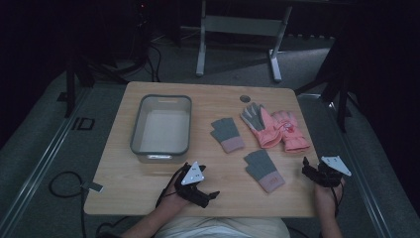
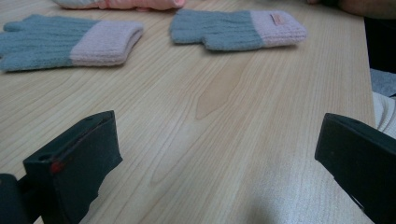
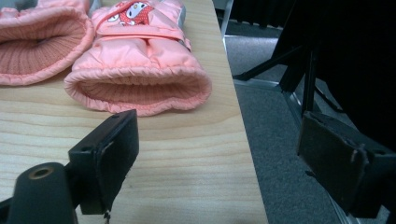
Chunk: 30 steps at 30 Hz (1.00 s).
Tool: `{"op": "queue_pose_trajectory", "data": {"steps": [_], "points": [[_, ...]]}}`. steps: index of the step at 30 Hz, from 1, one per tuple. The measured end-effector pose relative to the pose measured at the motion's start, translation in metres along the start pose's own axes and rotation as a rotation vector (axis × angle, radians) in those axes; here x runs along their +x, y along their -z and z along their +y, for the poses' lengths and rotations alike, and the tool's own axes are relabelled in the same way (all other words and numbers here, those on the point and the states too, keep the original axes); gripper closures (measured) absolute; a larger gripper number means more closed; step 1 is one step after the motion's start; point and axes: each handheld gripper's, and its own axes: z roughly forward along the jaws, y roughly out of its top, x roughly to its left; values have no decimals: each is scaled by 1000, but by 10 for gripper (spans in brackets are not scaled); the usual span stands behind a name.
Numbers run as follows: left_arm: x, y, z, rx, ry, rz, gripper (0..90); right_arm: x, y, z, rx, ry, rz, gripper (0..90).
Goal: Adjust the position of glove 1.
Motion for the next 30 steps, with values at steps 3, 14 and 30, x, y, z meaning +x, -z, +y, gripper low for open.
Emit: {"op": "queue_pose_trajectory", "data": {"steps": [3, 14, 30], "points": [[0, 0, 0, -4, 7, 5, 0, 0, -1, 0, 6, -3, 0, 130], [-2, 0, 0, 0, -13, 14, 0, 2, 0, 0, 20, 20, 18, 134], [-1, 1, 0, -12, -5, 9, 0, -2, -2, 10, 138, -10, 85, 131]]}}
